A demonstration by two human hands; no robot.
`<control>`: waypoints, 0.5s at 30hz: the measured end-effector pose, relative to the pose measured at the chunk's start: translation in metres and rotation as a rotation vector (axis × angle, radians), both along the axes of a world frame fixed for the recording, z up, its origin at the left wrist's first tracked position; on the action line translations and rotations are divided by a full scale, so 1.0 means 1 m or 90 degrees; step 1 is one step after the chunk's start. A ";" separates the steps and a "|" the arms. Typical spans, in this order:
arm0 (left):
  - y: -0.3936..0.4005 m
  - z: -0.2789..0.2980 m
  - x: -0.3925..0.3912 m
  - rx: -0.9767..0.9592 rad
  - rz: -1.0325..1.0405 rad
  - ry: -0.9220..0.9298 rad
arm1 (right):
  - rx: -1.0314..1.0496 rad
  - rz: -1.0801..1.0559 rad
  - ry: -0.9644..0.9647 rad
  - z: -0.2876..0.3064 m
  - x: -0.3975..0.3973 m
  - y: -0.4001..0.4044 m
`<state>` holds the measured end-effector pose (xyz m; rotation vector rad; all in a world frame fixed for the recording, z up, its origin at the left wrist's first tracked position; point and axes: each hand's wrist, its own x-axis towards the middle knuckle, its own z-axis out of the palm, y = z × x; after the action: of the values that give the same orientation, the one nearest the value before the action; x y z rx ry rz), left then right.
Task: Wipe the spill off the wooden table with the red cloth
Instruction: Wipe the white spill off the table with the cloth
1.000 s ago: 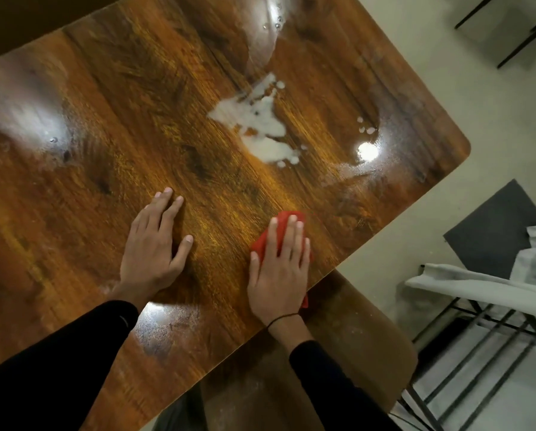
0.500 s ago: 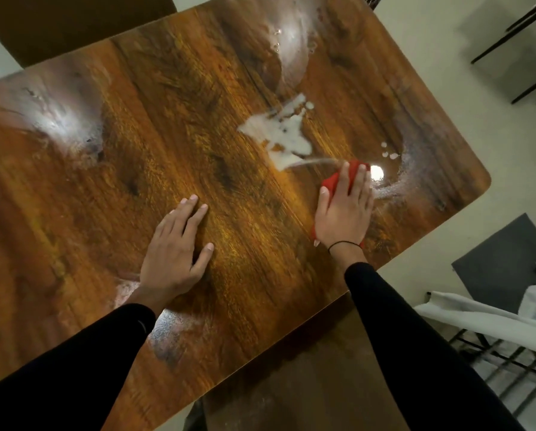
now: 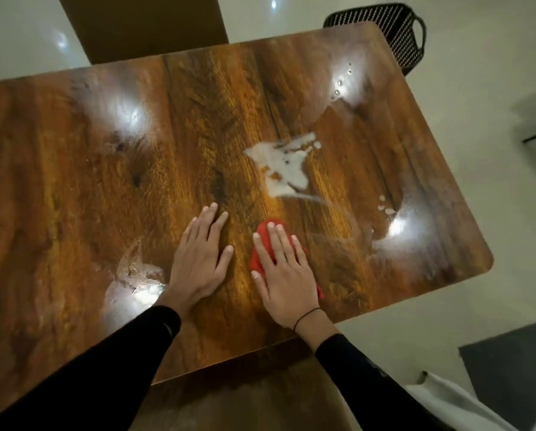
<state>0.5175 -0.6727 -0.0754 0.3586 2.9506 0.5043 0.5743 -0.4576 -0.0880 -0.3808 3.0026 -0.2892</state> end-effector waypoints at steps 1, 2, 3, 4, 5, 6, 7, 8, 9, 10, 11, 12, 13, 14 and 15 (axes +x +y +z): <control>0.012 -0.001 -0.003 0.004 0.025 0.007 | 0.002 0.055 0.003 0.002 -0.013 0.003; 0.019 -0.002 -0.005 0.005 0.053 0.012 | 0.006 0.105 0.007 0.003 -0.026 0.008; 0.022 -0.004 -0.007 0.002 0.073 0.013 | 0.013 0.144 0.012 0.003 -0.042 0.011; 0.023 -0.006 -0.006 -0.006 0.082 0.012 | 0.018 0.174 0.015 0.003 -0.058 0.013; 0.023 -0.007 -0.005 -0.011 0.089 0.010 | 0.020 0.194 0.018 0.002 -0.074 0.015; 0.023 -0.008 -0.003 -0.010 0.095 0.010 | 0.018 0.202 0.020 0.003 -0.091 0.015; 0.023 -0.008 -0.002 -0.007 0.101 0.011 | 0.014 0.196 0.020 0.004 -0.105 0.015; 0.023 -0.008 -0.001 -0.007 0.105 0.011 | 0.007 0.177 0.020 0.005 -0.118 0.016; 0.023 -0.007 -0.001 -0.009 0.107 0.009 | -0.003 0.146 0.019 0.006 -0.130 0.018; 0.023 -0.007 -0.002 -0.008 0.109 0.007 | -0.011 0.108 0.017 0.007 -0.138 0.022; 0.023 -0.005 -0.003 -0.005 0.112 0.004 | -0.014 0.067 0.017 0.006 -0.143 0.027; 0.023 -0.004 -0.003 0.000 0.113 0.002 | -0.013 0.021 0.020 0.005 -0.145 0.034; 0.023 -0.004 -0.003 0.004 0.114 0.001 | -0.009 -0.031 0.023 0.004 -0.144 0.042; 0.022 -0.004 -0.003 0.006 0.114 -0.002 | -0.006 -0.089 0.022 0.003 -0.139 0.050; 0.022 -0.004 -0.003 0.007 0.112 -0.004 | -0.008 -0.149 0.019 0.003 -0.131 0.058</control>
<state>0.5148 -0.6509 -0.0792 0.0976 2.9898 0.5414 0.4428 -0.3998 -0.0855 -0.0333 3.0775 -0.3226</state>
